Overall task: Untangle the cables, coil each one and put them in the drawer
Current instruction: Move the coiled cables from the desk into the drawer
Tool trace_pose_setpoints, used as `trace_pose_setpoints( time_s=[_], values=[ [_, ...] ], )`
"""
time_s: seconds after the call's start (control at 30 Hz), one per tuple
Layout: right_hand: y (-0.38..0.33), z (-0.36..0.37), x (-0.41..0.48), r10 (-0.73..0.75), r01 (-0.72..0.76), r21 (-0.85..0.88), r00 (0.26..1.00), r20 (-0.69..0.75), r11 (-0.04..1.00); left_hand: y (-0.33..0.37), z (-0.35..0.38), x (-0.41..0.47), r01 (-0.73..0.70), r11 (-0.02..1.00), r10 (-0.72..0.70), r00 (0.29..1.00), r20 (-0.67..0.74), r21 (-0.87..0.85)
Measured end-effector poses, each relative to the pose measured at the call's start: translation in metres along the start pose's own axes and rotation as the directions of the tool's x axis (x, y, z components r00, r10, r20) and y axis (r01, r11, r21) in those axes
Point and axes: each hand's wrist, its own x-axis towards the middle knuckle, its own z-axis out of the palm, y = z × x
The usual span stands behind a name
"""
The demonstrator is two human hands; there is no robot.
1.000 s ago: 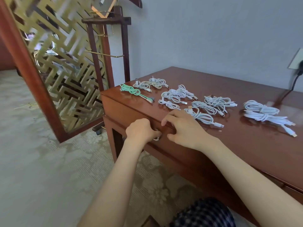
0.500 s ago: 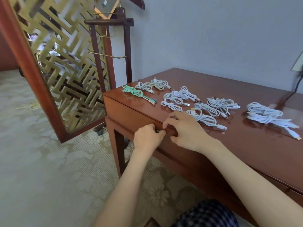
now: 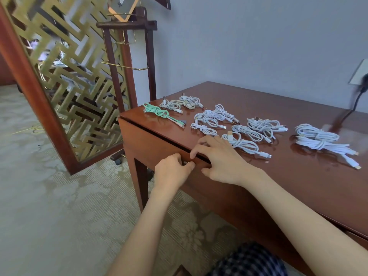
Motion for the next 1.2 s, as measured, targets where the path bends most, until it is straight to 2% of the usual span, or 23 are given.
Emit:
trace_pose_setpoints(
  time_s=[0.1, 0.23, 0.37, 0.43, 0.53, 0.73, 0.8, 0.87, 0.9, 0.97, 1.03, 1.2],
  values=[
    [-0.005, 0.001, 0.000, -0.019, 0.019, 0.027, 1.000, 0.010, 0.999, -0.009, -0.006, -0.007, 0.004, 1.000, -0.004, 1.000, -0.018, 0.006],
    [-0.012, -0.004, -0.001, 0.020, -0.019, -0.018, 0.999, 0.035, 1.000, -0.018, -0.026, -0.014, -0.003, 0.994, 0.000, 1.000, 0.021, 0.111],
    [-0.024, -0.014, -0.004, 0.066, -0.051, -0.094, 0.983, 0.170, 0.994, -0.018, -0.050, -0.012, -0.014, 0.993, 0.025, 0.996, -0.091, 0.118],
    [-0.028, -0.020, -0.003, 0.105, -0.098, -0.038, 0.953, 0.283, 0.994, -0.012, -0.059, -0.007, -0.035, 0.992, 0.052, 0.988, -0.148, 0.118],
    [-0.033, -0.031, -0.001, 0.100, -0.150, 0.078, 0.889, 0.446, 0.986, -0.002, -0.068, 0.007, -0.054, 0.993, 0.070, 0.986, -0.149, 0.107],
    [-0.043, -0.043, 0.006, -0.010, -0.199, 0.274, 0.793, 0.609, 0.941, 0.002, -0.073, 0.055, -0.107, 0.977, 0.133, 0.982, -0.137, 0.183],
    [-0.040, -0.043, 0.014, -0.014, -0.225, 0.364, 0.835, 0.550, 0.904, 0.002, -0.072, 0.077, -0.126, 0.962, 0.165, 0.975, -0.151, 0.242],
    [-0.030, -0.042, 0.026, 0.084, -0.232, 0.423, 0.937, 0.339, 0.876, 0.001, -0.070, 0.097, -0.136, 0.939, 0.189, 0.971, -0.143, 0.314],
    [-0.022, -0.040, 0.033, 0.166, -0.238, 0.404, 0.964, 0.207, 0.883, -0.001, -0.068, 0.106, -0.137, 0.927, 0.195, 0.971, -0.137, 0.349],
    [-0.008, -0.036, 0.045, 0.316, -0.296, 0.305, 0.949, -0.016, 0.905, -0.007, -0.060, 0.119, -0.133, 0.916, 0.198, 0.971, -0.138, 0.378],
    [0.002, -0.032, 0.053, 0.371, -0.344, 0.181, 0.918, -0.143, 0.921, -0.016, -0.052, 0.129, -0.131, 0.922, 0.196, 0.970, -0.147, 0.365],
    [0.008, -0.014, 0.067, 0.406, -0.407, 0.035, 0.895, -0.185, 0.913, -0.023, -0.055, 0.150, -0.175, 0.858, 0.222, 0.974, -0.042, 0.483]
  ],
)
